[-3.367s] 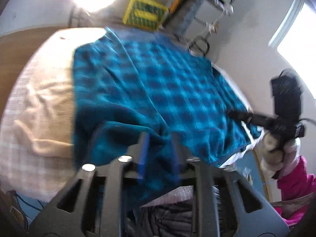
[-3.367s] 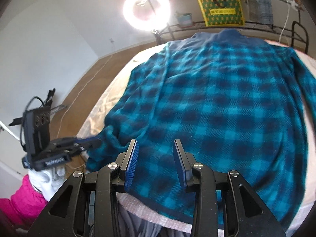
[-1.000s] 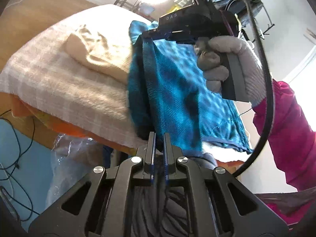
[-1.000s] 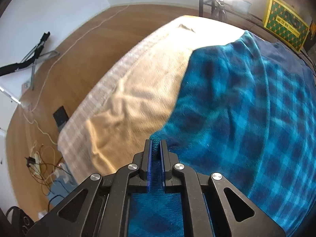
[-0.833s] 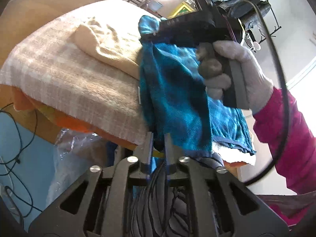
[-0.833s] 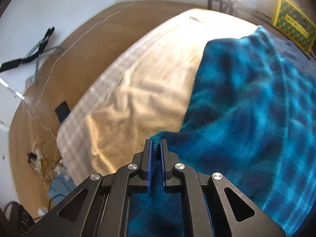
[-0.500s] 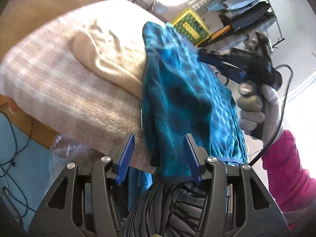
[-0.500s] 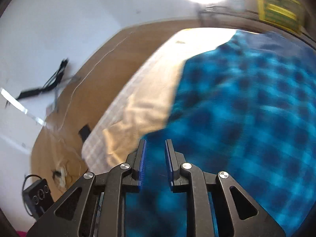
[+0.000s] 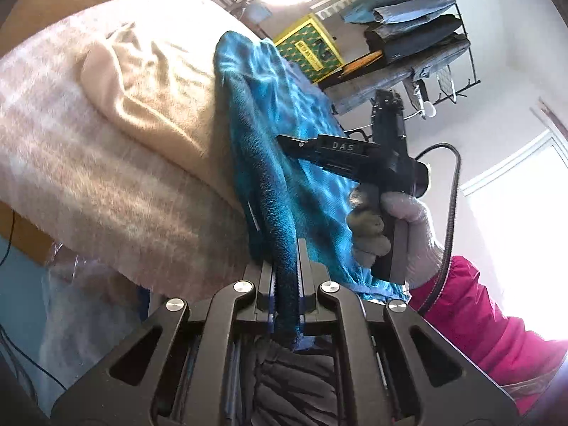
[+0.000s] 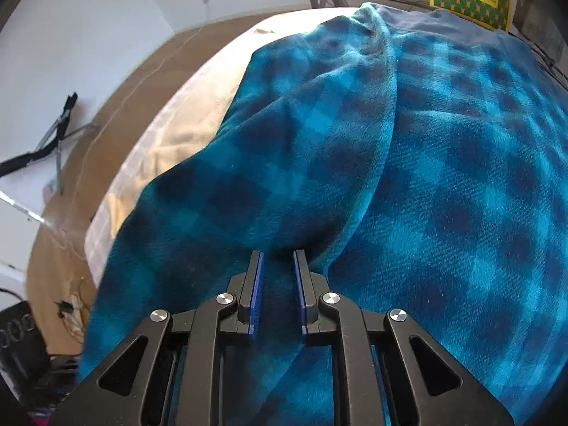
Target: Fold large clothes
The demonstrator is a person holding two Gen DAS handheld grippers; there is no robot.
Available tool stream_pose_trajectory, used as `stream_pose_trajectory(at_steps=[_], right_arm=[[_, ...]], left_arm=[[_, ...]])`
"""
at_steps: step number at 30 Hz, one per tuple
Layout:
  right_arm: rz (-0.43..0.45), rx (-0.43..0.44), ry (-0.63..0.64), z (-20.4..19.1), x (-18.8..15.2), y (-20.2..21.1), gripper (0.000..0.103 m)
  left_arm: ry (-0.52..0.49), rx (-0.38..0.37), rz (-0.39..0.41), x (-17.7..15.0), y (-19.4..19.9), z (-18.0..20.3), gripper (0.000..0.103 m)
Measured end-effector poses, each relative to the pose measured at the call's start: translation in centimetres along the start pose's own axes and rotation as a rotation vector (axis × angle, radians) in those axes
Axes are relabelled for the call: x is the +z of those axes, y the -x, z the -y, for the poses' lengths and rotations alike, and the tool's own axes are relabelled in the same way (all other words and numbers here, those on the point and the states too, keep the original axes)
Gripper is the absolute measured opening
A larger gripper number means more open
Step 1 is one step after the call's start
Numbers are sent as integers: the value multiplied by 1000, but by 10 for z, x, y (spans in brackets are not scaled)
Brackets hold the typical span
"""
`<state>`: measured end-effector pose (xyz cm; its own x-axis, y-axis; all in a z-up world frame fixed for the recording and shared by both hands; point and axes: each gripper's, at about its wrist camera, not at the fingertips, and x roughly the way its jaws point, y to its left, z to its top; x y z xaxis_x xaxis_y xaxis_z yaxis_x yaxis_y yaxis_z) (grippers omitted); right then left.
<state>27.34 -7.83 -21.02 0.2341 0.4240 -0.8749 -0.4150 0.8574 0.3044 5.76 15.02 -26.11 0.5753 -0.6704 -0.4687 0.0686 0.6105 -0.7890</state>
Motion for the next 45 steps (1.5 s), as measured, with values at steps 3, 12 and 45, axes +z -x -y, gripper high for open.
stream_pose_trajectory(at_steps=[3, 12, 45], right_arm=[[-25, -43, 9, -5, 7, 8, 17], [51, -95, 94, -67, 88, 19, 34], [-193, -277, 210, -91, 121, -62, 51]], left_arm=[[-56, 30, -28, -1, -6, 1, 6], [-132, -12, -45, 4, -15, 4, 6], [-265, 52, -59, 3, -31, 55, 5]])
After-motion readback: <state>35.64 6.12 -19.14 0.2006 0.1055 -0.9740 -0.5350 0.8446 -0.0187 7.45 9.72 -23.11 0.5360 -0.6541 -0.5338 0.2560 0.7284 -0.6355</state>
